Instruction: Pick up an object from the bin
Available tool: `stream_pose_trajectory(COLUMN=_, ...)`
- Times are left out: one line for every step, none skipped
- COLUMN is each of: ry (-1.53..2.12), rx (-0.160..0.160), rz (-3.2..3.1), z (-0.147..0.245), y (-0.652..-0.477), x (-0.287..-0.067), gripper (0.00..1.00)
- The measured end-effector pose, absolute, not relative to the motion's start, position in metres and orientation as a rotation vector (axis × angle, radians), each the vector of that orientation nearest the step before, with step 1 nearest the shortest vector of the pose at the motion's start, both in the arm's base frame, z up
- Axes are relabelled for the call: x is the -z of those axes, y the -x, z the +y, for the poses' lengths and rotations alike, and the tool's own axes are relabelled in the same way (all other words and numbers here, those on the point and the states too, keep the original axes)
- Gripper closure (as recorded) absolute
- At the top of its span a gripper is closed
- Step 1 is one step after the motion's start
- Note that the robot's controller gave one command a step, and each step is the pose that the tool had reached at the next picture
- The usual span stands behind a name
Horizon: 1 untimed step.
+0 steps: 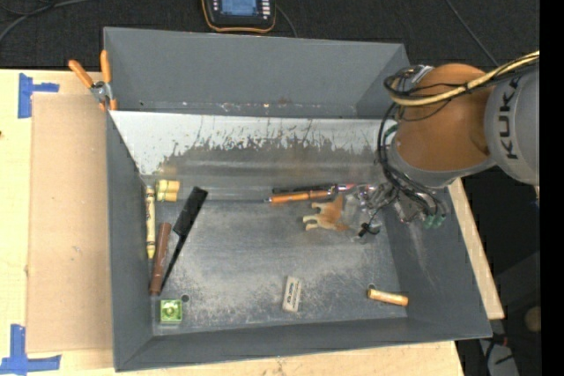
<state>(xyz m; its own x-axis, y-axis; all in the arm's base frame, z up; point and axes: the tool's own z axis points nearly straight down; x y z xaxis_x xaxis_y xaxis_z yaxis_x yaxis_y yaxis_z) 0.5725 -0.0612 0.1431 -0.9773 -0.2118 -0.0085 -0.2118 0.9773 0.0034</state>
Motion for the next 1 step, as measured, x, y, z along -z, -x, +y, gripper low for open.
stream_pose_trajectory(ry=0.333, rx=-0.008, rz=3.118, z=-0.0606, y=-0.572, x=-0.1616, gripper=1.0)
